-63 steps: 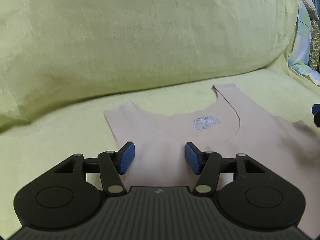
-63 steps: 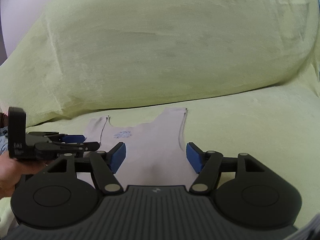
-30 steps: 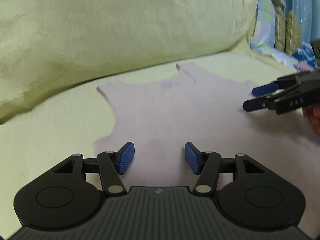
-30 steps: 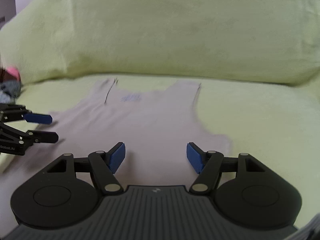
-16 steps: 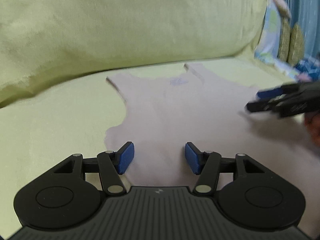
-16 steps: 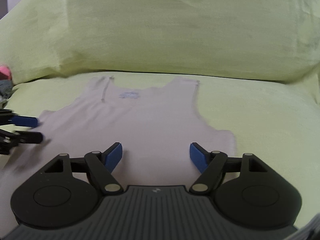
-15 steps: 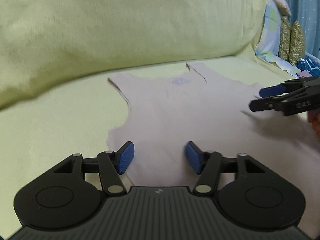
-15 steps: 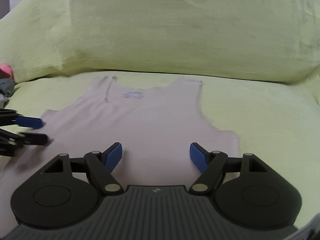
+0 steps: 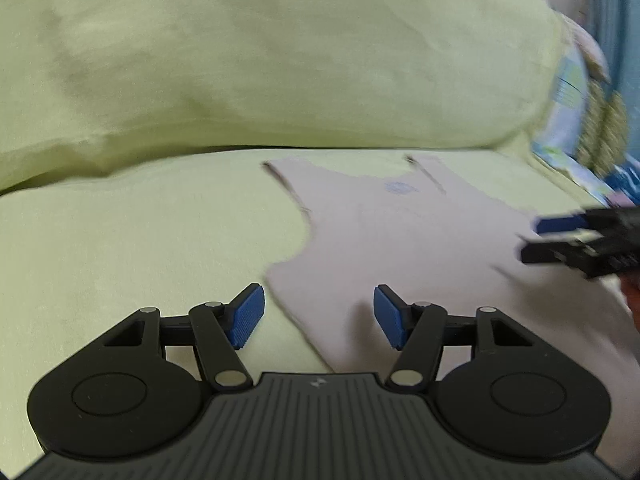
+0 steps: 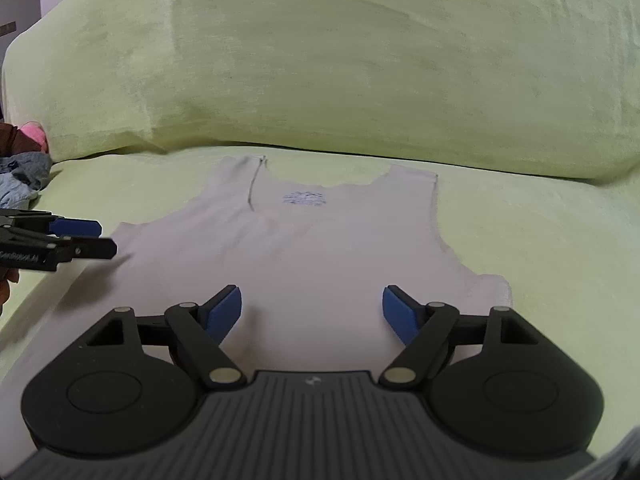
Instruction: Fold clothes
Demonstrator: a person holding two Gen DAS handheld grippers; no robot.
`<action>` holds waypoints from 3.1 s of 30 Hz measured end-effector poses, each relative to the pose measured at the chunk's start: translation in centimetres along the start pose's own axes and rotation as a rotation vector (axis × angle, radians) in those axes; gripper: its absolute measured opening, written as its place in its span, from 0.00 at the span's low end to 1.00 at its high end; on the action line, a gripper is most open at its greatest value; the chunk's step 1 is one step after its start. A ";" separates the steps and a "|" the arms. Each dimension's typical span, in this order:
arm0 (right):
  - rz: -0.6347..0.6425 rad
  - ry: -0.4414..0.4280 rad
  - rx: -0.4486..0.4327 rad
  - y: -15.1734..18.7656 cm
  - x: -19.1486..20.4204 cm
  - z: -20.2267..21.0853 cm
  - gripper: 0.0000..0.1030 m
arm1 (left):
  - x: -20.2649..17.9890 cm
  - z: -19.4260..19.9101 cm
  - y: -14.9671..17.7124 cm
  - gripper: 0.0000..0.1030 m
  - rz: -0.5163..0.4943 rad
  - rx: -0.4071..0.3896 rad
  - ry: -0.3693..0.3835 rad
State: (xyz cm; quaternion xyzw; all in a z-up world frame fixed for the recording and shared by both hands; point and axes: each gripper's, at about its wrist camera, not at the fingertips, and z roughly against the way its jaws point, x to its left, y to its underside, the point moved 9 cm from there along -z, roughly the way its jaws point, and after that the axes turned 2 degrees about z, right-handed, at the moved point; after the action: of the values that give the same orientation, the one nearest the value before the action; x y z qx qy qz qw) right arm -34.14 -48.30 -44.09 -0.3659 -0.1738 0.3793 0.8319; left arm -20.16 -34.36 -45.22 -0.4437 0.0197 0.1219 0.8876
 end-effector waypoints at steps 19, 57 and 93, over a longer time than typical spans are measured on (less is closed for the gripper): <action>0.089 -0.017 0.003 0.6 4.8 2.1 0.76 | -3.7 7.0 5.9 0.61 -0.301 0.125 0.112; 0.089 -0.002 0.049 6.2 6.3 5.0 0.85 | -3.6 0.2 2.6 0.62 -0.112 0.080 0.055; -0.082 0.176 0.028 7.8 -3.1 6.6 0.89 | -8.3 -4.1 -2.4 0.62 -0.096 -0.020 0.079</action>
State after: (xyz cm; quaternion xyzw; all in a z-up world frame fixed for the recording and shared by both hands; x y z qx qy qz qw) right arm -43.87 -44.05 -45.49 -0.3785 -0.1097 0.3136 0.8639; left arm -27.33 -40.62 -44.66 -0.4574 0.0321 0.0617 0.8865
